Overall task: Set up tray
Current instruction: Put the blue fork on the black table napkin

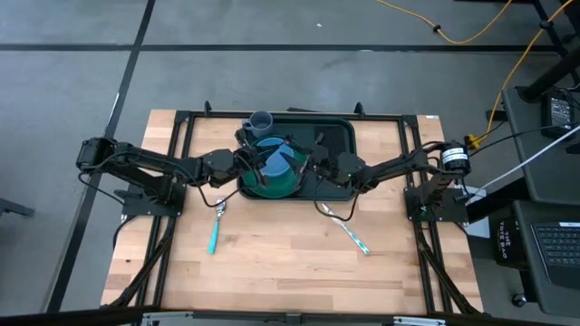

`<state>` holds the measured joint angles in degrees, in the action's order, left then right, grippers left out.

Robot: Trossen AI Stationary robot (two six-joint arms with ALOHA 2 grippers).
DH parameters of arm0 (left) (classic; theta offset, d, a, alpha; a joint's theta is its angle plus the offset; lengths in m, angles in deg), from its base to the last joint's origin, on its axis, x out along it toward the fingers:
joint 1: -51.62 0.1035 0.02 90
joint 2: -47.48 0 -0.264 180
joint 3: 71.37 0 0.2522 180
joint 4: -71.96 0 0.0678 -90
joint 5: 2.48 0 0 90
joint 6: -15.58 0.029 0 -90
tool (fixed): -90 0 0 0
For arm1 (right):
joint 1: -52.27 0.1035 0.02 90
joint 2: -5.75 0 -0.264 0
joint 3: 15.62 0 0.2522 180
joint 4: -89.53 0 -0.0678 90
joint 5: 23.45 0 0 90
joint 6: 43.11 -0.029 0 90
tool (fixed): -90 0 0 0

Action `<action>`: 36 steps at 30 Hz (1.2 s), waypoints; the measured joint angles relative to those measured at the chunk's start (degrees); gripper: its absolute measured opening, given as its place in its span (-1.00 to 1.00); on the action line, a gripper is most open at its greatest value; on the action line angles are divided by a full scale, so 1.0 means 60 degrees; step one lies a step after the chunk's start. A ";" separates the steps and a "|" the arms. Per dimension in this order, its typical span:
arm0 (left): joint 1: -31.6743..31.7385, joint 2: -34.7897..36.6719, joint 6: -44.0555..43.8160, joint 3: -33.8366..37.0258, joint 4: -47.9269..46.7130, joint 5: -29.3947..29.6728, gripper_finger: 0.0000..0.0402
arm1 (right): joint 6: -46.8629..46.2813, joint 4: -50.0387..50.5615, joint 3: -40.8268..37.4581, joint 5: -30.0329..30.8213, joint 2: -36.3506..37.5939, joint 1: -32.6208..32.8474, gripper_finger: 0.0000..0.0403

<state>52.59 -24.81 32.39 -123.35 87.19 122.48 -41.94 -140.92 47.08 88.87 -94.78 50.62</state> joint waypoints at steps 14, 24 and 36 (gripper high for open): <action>-0.0003 -0.0004 0.0143 -0.0015 0.0502 -0.0295 -0.97 | -0.0651 -0.0376 0.0004 -0.0991 0.0000 -0.0305 -0.15; 0.0000 -0.0004 0.0153 -0.0013 0.0503 -0.0272 -0.97 | -0.0119 -0.0847 0.0007 -0.0998 0.0000 -0.0324 -0.15; 0.0000 -0.0004 0.0234 -0.0012 0.0503 -0.0233 -0.97 | -0.0157 0.1013 0.0987 -0.0497 -0.0051 -0.0385 -0.15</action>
<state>52.59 -24.83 33.80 -123.42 90.21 121.08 -42.89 -134.84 53.01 85.89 -95.09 48.30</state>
